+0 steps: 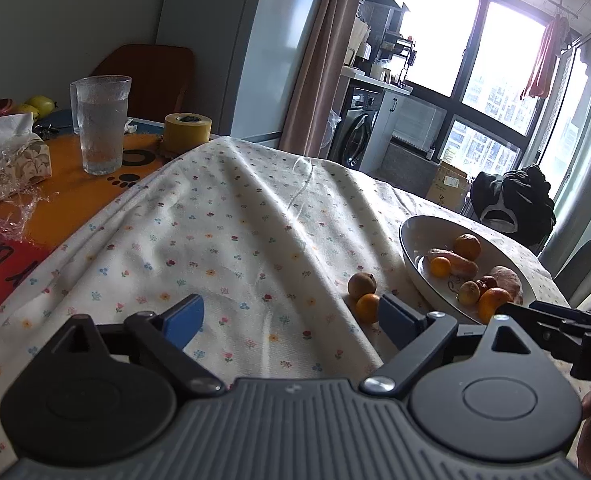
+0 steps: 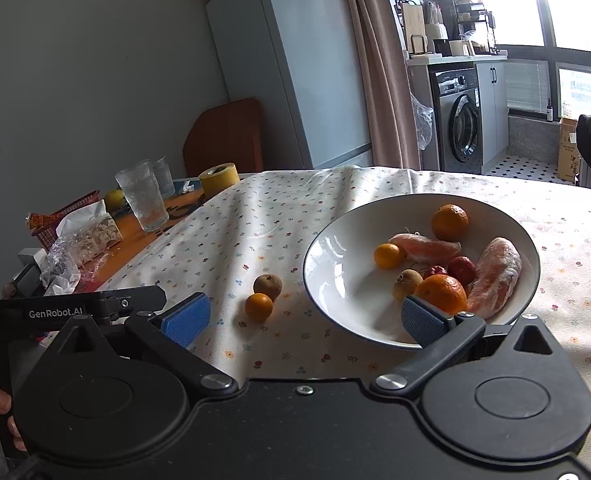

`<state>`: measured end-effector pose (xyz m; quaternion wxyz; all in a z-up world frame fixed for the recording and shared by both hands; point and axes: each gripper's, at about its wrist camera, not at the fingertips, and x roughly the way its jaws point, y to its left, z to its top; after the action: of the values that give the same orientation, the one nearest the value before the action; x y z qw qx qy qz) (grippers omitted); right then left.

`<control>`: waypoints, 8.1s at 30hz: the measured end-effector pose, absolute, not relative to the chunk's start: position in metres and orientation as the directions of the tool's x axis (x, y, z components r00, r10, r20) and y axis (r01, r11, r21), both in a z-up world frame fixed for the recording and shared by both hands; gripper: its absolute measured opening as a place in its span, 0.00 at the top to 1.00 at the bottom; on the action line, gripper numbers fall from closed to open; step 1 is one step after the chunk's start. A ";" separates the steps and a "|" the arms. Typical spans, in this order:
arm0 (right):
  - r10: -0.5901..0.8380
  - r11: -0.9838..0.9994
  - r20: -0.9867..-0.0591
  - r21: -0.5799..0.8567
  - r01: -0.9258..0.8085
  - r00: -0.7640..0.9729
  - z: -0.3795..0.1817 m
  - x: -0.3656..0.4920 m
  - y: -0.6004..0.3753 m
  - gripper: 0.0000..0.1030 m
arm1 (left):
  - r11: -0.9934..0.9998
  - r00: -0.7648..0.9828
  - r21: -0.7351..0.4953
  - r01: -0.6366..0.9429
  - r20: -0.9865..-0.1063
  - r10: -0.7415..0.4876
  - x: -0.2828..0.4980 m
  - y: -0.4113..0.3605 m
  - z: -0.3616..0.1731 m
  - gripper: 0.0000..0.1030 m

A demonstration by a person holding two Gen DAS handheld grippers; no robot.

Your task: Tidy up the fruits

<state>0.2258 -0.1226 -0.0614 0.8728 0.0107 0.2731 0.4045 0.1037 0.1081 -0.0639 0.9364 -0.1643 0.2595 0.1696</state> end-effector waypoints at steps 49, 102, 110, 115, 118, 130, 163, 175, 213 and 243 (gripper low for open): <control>0.695 0.638 -0.557 0.186 -0.748 0.455 -0.085 0.241 -0.039 1.00 | 0.859 0.798 -0.274 -0.432 -0.559 0.223 0.098 0.155 -0.089 0.09; 0.697 0.704 -0.475 0.313 -0.638 0.537 -0.067 0.285 -0.109 0.78 | 0.951 0.785 -0.112 -0.288 -0.596 0.168 0.202 0.078 -0.085 0.31; 0.679 0.725 -0.475 0.309 -0.616 0.560 -0.068 0.291 -0.119 0.78 | 0.953 0.771 -0.095 -0.289 -0.613 0.173 0.222 0.075 -0.093 0.46; 0.662 0.744 -0.472 0.315 -0.589 0.582 -0.069 0.299 -0.128 0.78 | 0.955 0.762 -0.080 -0.286 -0.623 0.176 0.229 0.073 -0.096 0.64; 0.657 0.750 -0.472 0.327 -0.575 0.588 -0.071 0.303 -0.132 0.78 | 0.953 0.757 -0.108 -0.282 -0.636 0.151 0.230 0.075 -0.100 0.77; 0.648 0.761 -0.408 0.352 -0.545 0.643 -0.057 0.302 -0.152 0.64 | 0.957 0.794 -0.129 -0.262 -0.593 0.137 0.222 0.066 -0.080 0.77; 0.583 0.812 -0.437 0.349 -0.468 0.685 -0.069 0.278 -0.227 0.55 | 0.967 0.848 -0.161 -0.195 -0.524 0.084 0.231 0.005 -0.041 0.46; 0.602 0.798 -0.424 0.332 -0.502 0.677 -0.057 0.256 -0.228 0.50 | 0.957 0.836 -0.153 -0.247 -0.533 0.131 0.198 0.010 -0.028 0.26; 0.584 0.811 -0.431 0.270 -0.520 0.688 -0.021 0.199 -0.205 0.00 | 0.954 0.827 -0.191 -0.231 -0.555 0.089 0.100 0.049 -0.015 0.00; 0.599 0.793 -0.451 0.214 -0.571 0.662 0.012 0.153 -0.211 0.00 | 0.968 0.853 -0.153 -0.197 -0.514 0.093 0.050 0.053 0.022 0.00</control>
<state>0.1531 -0.2109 0.0115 0.9112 0.0270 0.2570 0.3209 0.0501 0.0528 0.0222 0.9572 -0.1003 0.2607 0.0757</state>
